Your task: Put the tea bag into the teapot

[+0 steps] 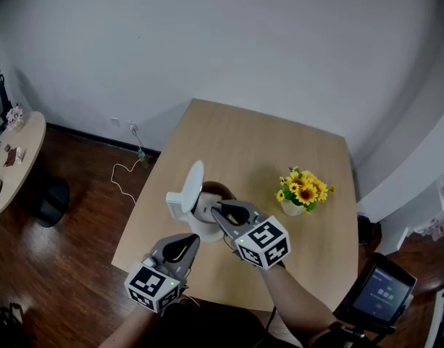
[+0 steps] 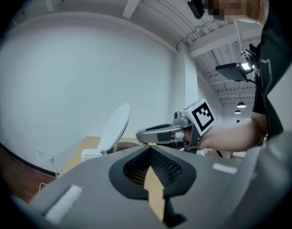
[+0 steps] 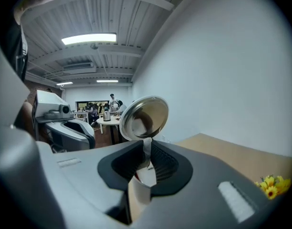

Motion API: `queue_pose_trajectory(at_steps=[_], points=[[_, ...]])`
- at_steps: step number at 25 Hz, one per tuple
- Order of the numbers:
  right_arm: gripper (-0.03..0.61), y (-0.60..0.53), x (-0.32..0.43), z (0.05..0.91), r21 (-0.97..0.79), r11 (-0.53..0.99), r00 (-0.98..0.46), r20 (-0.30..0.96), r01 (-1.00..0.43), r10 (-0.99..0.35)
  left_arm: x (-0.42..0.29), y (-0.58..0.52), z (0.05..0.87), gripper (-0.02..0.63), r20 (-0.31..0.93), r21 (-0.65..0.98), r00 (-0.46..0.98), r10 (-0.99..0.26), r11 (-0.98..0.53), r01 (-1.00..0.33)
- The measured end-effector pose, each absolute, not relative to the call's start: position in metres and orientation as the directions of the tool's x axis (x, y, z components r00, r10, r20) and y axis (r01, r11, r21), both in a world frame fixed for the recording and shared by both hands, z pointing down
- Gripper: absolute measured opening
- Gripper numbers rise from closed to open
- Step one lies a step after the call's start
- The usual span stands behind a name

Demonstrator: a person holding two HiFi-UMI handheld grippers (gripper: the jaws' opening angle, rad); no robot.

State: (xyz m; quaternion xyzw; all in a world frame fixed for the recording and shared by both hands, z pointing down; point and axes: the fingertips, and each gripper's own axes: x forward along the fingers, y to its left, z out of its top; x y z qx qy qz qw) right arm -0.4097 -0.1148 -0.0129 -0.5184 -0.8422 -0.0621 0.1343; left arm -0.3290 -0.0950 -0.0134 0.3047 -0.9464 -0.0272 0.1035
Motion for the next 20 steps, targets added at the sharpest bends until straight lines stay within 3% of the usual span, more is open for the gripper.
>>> queue_pose_trajectory(at_steps=[20], points=[[0.051, -0.086, -0.434, 0.035, 0.042, 0.402, -0.357, 0.547, 0.915, 0.757, -0.336, -0.093, -0.006, 0.003, 0.206, 0.137, -0.773, -0.600, 0.800, -0.584]])
